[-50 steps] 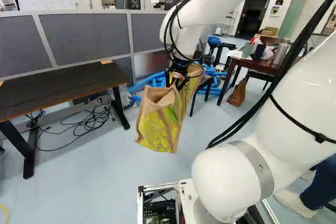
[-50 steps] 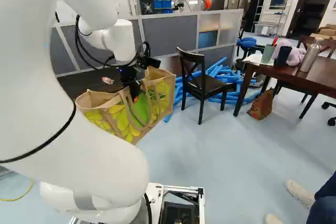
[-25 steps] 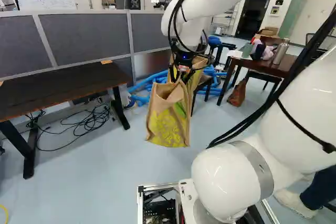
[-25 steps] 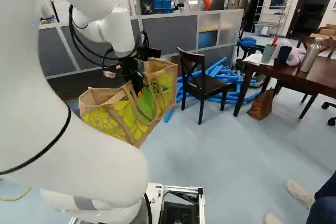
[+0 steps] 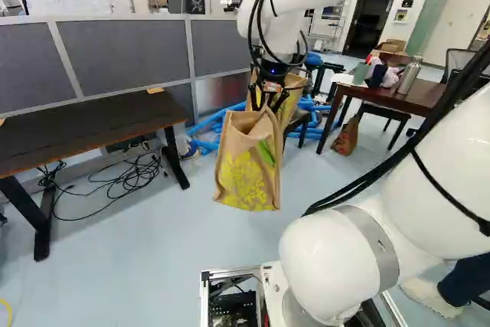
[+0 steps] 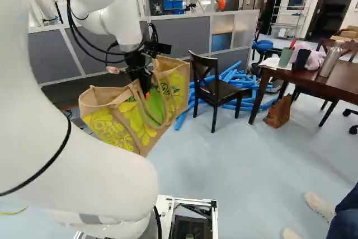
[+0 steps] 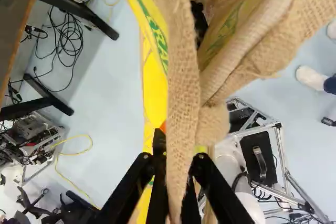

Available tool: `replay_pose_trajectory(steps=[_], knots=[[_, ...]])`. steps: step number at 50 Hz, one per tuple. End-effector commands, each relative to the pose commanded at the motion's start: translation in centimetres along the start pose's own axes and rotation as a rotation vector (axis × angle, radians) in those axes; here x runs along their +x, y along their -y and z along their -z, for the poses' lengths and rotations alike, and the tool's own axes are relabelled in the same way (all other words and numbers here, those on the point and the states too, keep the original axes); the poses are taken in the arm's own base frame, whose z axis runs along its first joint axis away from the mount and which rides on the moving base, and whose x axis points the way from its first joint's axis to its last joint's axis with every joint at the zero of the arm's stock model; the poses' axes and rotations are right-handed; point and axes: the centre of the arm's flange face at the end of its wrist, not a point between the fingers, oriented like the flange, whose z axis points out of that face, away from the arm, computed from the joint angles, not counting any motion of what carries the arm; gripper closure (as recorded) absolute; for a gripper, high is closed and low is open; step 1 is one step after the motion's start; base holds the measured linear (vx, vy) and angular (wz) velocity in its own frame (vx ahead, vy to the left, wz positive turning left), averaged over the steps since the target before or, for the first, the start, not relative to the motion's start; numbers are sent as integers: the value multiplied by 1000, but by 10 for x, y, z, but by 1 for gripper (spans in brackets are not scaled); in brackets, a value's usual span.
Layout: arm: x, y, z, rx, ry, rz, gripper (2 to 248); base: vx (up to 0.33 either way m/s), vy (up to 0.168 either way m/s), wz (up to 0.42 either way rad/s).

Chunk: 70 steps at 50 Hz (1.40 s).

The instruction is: Pick up the bag on the ground and place it on the table

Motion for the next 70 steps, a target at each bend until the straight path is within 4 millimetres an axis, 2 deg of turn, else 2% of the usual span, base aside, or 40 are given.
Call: replay_pose_trajectory(steps=[17,42,70], knots=[[-1,-2,24,-2,5,-2,229,0,0,0],[-1,-1,26,0,2,-3,229,1,2,11],[-1,-1,26,0,2,-3,229,1,76,368]])
